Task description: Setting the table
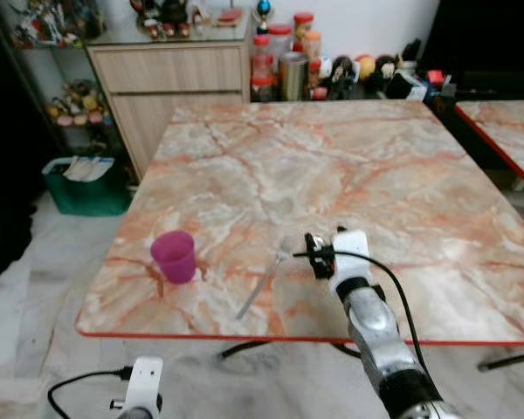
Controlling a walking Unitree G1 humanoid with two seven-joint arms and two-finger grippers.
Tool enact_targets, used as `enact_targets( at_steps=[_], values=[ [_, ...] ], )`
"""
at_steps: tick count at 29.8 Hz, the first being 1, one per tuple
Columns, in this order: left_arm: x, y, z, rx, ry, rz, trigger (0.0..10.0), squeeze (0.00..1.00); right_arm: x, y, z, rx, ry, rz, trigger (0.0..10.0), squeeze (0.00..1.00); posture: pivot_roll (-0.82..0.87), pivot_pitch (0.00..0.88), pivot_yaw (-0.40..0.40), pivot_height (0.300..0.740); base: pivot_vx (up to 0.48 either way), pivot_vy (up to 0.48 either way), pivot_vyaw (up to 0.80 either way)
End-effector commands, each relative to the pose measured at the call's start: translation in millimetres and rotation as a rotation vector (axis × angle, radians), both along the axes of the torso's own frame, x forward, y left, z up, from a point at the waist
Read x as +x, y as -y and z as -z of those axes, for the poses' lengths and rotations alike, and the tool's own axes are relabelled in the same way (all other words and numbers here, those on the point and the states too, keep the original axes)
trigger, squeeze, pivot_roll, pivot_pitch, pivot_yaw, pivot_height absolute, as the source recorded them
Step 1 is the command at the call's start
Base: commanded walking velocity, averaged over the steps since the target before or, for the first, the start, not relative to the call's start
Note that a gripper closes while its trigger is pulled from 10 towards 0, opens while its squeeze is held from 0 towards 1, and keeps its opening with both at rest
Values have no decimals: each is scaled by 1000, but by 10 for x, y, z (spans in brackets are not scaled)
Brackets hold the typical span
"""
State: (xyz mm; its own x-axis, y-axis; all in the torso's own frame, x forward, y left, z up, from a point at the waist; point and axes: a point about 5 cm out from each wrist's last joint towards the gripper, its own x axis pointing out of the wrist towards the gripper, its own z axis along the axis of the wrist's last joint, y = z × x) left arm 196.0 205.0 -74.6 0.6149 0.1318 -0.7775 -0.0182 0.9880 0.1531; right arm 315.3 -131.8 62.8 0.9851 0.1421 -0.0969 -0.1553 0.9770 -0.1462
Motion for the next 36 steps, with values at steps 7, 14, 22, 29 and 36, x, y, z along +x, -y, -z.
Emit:
enact_targets(
  at_steps=[7,14,22,29,36],
  values=[
    [-38,15,24,-2,-15,-1,10000,0,-74,68,9,40,-42,-7,10000,1000,-75,0,23,728,0,0,0],
    [-45,24,29,-4,-18,2,10000,0,-12,134,-65,37,-64,-14,10000,0,-68,0,21,728,0,0,0],
    [-52,24,33,-1,-22,12,10000,0,-21,166,-97,120,-157,-82,10000,0,-71,0,22,728,0,0,0],
    [-54,23,34,-1,-24,16,10000,0,-91,130,-48,146,-239,-81,10000,0,-72,0,23,728,0,0,0],
    [-45,16,28,-4,-21,10,10000,0,-127,180,-124,152,-268,-35,10000,0,-71,0,22,728,0,0,0]
  ],
)
